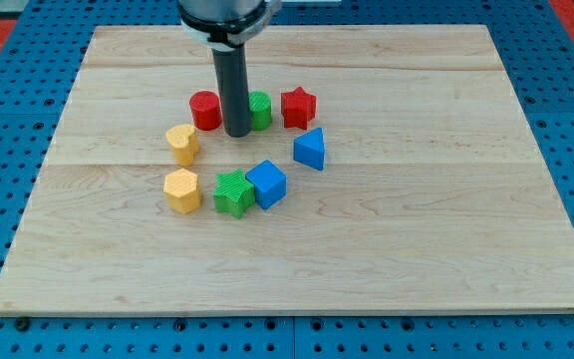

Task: Separate the red star and green circle

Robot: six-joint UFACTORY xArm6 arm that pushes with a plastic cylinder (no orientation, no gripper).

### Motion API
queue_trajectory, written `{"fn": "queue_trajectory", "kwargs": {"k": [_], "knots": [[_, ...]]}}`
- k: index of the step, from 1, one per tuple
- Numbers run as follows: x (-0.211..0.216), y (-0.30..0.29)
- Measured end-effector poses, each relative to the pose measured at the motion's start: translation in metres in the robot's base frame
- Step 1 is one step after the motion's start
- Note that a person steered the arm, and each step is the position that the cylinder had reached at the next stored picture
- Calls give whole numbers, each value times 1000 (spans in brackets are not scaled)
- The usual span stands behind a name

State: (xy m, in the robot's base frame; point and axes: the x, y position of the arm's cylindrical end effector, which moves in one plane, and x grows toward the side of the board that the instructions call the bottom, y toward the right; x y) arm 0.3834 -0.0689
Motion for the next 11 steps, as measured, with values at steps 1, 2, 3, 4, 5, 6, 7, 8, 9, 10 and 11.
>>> {"fn": "queue_trajectory", "kwargs": {"k": [1,2,3,4,5,6,7,8,9,10,11], "knots": [[-2,15],[3,30],[11,40],[6,66],[6,98],[6,124],[-13,115],[-41,70],[-71,22],[-44,10],[-15,-5]]}}
